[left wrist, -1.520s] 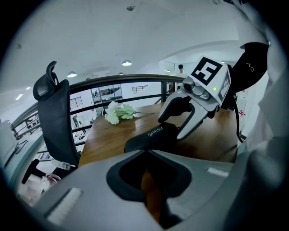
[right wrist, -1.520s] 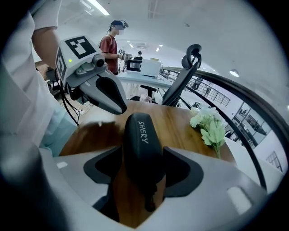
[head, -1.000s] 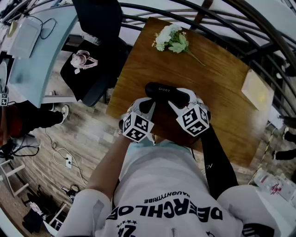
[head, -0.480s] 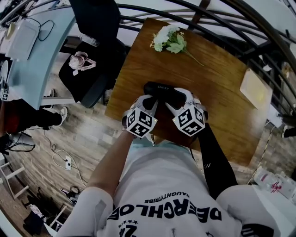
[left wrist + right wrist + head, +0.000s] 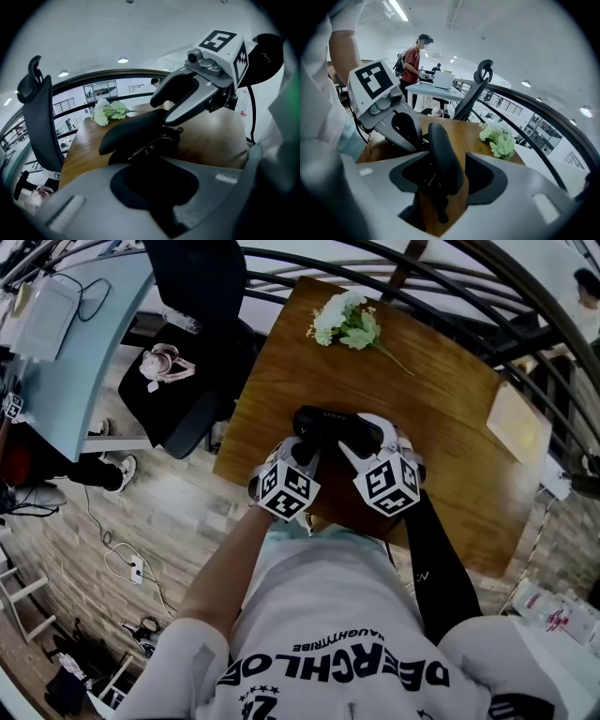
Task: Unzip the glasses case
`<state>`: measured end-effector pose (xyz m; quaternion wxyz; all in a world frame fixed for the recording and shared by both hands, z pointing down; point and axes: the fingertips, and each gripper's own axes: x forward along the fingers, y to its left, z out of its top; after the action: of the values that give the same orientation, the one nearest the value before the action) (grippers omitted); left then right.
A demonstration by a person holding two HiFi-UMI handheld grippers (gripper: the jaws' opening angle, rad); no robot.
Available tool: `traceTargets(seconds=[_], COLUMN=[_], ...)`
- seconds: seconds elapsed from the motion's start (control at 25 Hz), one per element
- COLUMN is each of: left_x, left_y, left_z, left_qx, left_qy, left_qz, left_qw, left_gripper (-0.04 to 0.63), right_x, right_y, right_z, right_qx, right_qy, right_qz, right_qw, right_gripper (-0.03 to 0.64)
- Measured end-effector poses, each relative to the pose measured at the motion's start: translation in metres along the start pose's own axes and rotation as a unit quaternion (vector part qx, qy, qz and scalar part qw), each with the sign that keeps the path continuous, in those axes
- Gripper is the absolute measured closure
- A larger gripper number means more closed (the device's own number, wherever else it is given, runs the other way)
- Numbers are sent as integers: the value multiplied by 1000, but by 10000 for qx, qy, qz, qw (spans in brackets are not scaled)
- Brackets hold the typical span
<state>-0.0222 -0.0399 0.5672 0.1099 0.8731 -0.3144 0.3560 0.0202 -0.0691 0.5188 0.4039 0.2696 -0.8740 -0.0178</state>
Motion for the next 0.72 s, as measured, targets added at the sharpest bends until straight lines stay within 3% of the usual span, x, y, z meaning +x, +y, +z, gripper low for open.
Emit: traceTargets(seconds=[0.36,0.72], left_x=[-1,-1], left_y=[0,-1], left_z=[0,-1], left_qx=[-20,30], left_qy=[-54,-63], left_qz=[-61,-126], left_qw=[10000,9999], left_gripper=[574,574], right_x=[2,33], right_y=[-49,-88], right_z=[12,-5], right_qx=[254,1060], right_qy=[-220,-113], right_qz=[-441,-329], right_qw=[9985,9938], right_gripper=[347,337])
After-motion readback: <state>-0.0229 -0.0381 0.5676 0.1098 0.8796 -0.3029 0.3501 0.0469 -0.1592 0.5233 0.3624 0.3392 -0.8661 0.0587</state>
